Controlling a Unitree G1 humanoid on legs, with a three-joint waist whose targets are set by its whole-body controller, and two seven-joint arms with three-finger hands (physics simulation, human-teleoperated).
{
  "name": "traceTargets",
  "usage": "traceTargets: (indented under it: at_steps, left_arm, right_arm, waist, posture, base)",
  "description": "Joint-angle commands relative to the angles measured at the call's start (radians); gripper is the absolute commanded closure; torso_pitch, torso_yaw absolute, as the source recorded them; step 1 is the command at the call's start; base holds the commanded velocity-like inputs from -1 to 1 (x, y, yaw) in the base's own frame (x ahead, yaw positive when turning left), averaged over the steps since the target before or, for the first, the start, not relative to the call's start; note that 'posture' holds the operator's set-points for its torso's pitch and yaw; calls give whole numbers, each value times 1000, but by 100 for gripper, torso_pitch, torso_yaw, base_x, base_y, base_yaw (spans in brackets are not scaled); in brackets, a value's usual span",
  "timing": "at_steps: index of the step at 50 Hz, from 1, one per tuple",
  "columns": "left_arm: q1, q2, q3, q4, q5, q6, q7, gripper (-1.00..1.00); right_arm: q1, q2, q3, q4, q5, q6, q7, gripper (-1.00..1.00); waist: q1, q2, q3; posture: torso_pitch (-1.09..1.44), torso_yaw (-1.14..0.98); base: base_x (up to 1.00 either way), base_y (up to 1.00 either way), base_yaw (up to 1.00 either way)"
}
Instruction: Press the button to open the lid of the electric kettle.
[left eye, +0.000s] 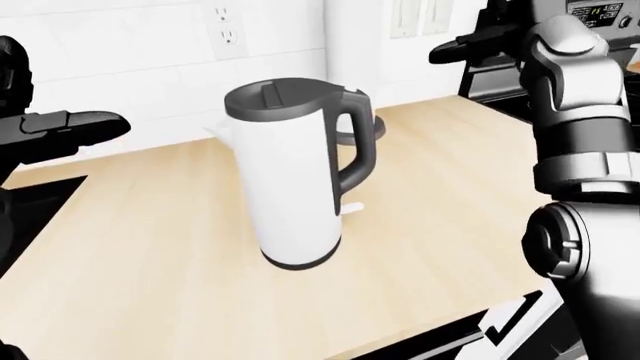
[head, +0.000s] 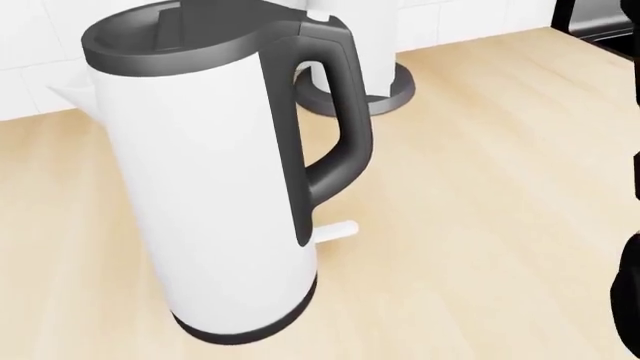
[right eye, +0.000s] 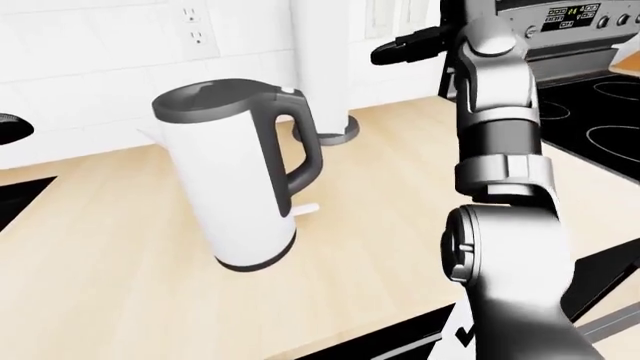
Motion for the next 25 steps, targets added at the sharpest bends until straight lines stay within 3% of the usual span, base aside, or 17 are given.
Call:
traceTargets:
  at_steps: [1, 14, 25]
  left_arm:
    - [-23, 19, 15, -12, 1, -25, 2, -100]
    - [-31, 26, 11, -7, -11, -22, 14, -100]
    - [-32, 30, 9, -4, -16, -22, 19, -100]
  right_arm:
    - [-70, -8, -2, 3, -14, -57, 4, -100]
    - [-203, 36, 9, 254, -69, -142, 12, -100]
    - [-219, 74, 10, 317, -87, -155, -4, -100]
  waist:
    - [-1, 0, -17]
    - [-6, 6, -14]
    - [-4, 11, -11]
  posture:
    - [-31, 0]
    - [-31, 0]
    - [-31, 0]
  base:
    - [0, 0, 0]
    - [0, 0, 0]
    - [0, 0, 0]
